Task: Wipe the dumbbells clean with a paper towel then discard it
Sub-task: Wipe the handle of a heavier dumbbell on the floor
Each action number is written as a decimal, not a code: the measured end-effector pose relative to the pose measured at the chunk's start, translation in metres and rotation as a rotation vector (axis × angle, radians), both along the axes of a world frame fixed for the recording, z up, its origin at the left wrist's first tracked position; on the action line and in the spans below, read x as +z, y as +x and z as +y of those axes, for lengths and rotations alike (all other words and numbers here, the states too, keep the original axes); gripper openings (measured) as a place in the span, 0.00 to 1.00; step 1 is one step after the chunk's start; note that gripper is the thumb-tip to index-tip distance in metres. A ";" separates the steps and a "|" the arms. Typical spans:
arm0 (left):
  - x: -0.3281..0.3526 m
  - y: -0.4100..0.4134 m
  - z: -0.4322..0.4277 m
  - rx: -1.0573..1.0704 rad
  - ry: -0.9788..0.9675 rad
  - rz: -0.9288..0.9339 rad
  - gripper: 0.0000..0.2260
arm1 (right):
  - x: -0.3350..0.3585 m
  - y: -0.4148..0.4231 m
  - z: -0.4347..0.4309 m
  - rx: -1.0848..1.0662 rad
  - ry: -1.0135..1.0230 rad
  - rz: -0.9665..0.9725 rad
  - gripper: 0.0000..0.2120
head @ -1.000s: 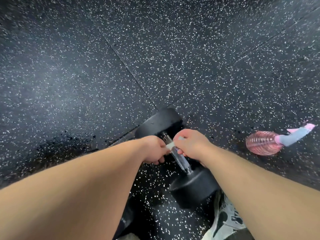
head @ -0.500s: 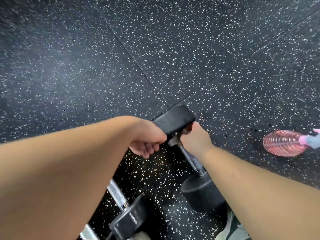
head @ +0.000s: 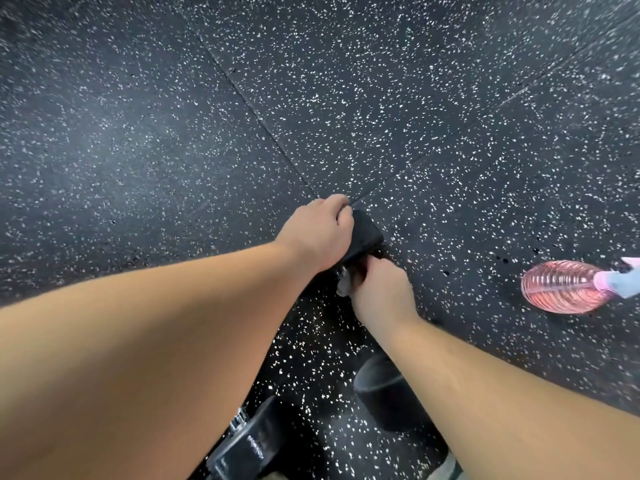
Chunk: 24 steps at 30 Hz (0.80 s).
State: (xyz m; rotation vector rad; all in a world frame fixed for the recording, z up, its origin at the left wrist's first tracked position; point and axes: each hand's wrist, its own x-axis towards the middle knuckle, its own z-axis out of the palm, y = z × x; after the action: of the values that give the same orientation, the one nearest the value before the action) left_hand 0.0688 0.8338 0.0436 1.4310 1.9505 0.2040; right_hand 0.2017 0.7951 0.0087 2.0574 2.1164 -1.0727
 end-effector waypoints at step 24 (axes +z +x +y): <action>-0.011 0.018 0.007 0.219 0.069 0.099 0.19 | -0.042 0.019 0.045 -0.358 -1.099 0.701 0.23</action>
State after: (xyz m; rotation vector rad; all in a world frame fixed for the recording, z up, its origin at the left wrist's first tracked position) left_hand 0.0866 0.8407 0.0331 1.2899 2.2012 0.3078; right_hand 0.2205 0.8397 -0.0331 1.5502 0.7375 -2.4903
